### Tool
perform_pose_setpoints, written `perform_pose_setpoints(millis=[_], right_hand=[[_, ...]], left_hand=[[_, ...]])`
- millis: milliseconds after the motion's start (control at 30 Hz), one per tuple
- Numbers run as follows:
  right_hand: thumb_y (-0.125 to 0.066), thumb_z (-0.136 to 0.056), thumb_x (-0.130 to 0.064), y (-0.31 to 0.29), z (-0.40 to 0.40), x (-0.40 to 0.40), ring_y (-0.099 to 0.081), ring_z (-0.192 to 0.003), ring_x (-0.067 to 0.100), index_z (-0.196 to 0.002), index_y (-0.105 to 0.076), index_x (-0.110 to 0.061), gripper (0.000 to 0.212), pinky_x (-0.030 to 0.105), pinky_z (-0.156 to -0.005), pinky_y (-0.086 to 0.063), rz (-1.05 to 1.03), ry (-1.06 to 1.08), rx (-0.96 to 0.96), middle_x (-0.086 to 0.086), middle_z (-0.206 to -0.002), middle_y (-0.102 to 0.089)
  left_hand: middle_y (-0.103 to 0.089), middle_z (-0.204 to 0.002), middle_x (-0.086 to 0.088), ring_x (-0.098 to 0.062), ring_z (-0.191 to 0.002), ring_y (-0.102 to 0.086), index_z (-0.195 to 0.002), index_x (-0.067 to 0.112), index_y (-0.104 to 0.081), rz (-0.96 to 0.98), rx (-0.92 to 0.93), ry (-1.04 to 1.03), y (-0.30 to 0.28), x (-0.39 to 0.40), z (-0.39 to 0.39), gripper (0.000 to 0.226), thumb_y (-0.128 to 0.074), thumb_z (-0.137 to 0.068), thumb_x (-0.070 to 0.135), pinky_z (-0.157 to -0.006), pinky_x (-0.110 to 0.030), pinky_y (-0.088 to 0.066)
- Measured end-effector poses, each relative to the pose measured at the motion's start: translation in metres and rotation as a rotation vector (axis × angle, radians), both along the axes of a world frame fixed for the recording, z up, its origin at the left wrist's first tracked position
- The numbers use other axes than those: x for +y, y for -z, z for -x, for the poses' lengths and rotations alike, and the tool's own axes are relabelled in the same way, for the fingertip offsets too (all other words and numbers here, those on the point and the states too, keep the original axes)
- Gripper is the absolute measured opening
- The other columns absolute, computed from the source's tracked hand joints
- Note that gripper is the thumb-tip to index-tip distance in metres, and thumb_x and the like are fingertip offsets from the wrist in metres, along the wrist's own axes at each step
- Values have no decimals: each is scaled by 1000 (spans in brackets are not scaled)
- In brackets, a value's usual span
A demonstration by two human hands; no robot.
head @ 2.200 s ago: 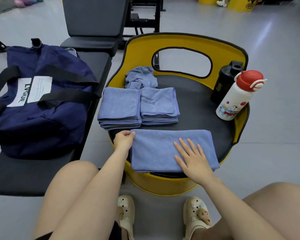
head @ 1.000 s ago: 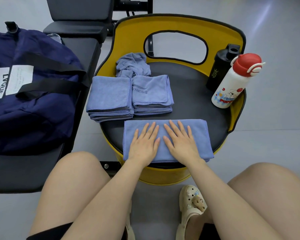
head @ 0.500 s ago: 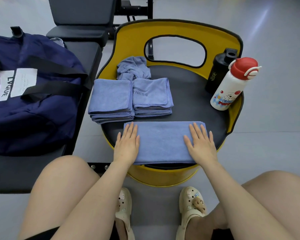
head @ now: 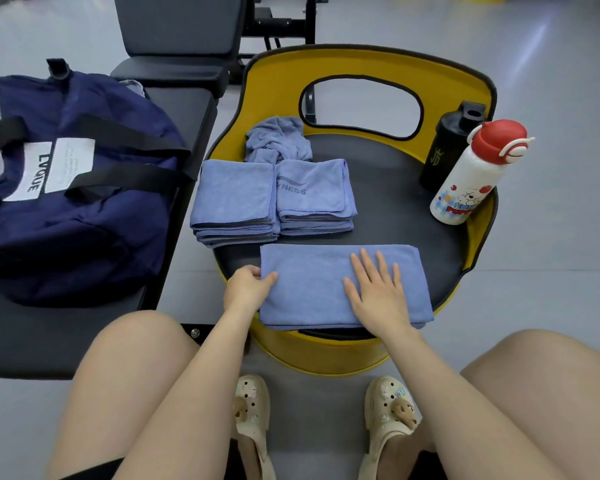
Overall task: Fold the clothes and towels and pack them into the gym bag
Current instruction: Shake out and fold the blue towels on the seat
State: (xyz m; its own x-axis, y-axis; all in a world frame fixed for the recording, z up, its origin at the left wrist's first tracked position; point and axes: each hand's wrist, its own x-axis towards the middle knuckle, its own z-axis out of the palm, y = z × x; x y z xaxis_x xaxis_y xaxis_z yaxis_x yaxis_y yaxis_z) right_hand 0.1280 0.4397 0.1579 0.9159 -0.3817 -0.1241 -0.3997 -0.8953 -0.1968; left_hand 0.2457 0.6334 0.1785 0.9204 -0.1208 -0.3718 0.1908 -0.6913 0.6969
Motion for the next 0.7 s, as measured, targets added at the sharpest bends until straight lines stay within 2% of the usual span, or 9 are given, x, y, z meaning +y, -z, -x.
perform_pose_setpoints(millis=[67, 167, 333, 433, 533, 600, 633, 700], right_hand=[[-13, -102, -48, 0, -2, 4, 14, -147, 18, -154, 1, -25, 58, 40, -118, 13, 11, 7, 5, -7, -160, 9], [-13, -102, -47, 0, -7, 12, 14, -147, 19, -153, 2, -25, 58, 41, -118, 12, 23, 8, 4, -6, -160, 9], [-12, -102, -47, -1, -19, 31, 15, -147, 20, -154, 1, -23, 59, 42, -118, 12, 9, -9, -4, -4, -160, 9], [-11, -102, -47, -2, -24, 39, 15, -147, 21, -154, 2, -23, 59, 42, -118, 12, 2, -11, 0, -3, -160, 10], [-13, -102, -47, -2, -26, 39, 14, -147, 21, -154, 0, -22, 59, 42, -118, 12, -14, -11, 7, -2, -161, 8], [-21, -103, -45, -5, -27, 39, 7, -148, 20, -153, -13, -20, 57, 39, -118, 9, -86, -8, -58, -1, -161, 0], [-29, -102, -43, -10, -28, 40, -1, -148, 19, -151, -26, -18, 54, 36, -118, 4, -176, 7, -141, 0, -161, -10], [-43, -100, -36, -24, -30, 45, -32, -139, 19, -135, -53, -14, 42, 29, -113, -22, -453, 67, -321, 3, -147, -41]], left_hand=[[-58, -85, 3, -18, -85, -54, -86, 18, -54, 54, -30, -9, -1, 2, -3, 15, -61, -90, 30, -69, -28, -41], [-54, -77, 6, -20, -82, -54, -74, 23, -46, 120, -96, -28, -6, 5, -4, 21, -59, -90, 27, -60, -28, -38], [-61, -88, 4, -18, -84, -57, -91, 20, -54, 172, -175, -95, -13, 14, -6, 11, -57, -91, 31, -62, -26, -38], [-63, -89, 2, -17, -85, -59, -93, 20, -58, 248, -218, -111, -23, 15, -7, 11, -59, -90, 31, -68, -27, -40], [-63, -91, 4, -13, -87, -58, -96, 20, -60, 288, -235, -112, -31, 12, -4, 10, -60, -91, 28, -67, -22, -40], [-64, -94, 3, -13, -91, -60, -97, 18, -63, 336, -239, -93, -33, 7, 0, 10, -62, -90, 25, -73, -22, -45], [-66, -95, 2, -13, -93, -61, -98, 17, -64, 362, -243, -80, -34, 3, 2, 11, -63, -90, 24, -78, -24, -47], [-68, -97, 1, -14, -95, -63, -102, 16, -66, 407, -245, -56, -34, -5, 7, 15, -64, -89, 23, -85, -28, -50]])
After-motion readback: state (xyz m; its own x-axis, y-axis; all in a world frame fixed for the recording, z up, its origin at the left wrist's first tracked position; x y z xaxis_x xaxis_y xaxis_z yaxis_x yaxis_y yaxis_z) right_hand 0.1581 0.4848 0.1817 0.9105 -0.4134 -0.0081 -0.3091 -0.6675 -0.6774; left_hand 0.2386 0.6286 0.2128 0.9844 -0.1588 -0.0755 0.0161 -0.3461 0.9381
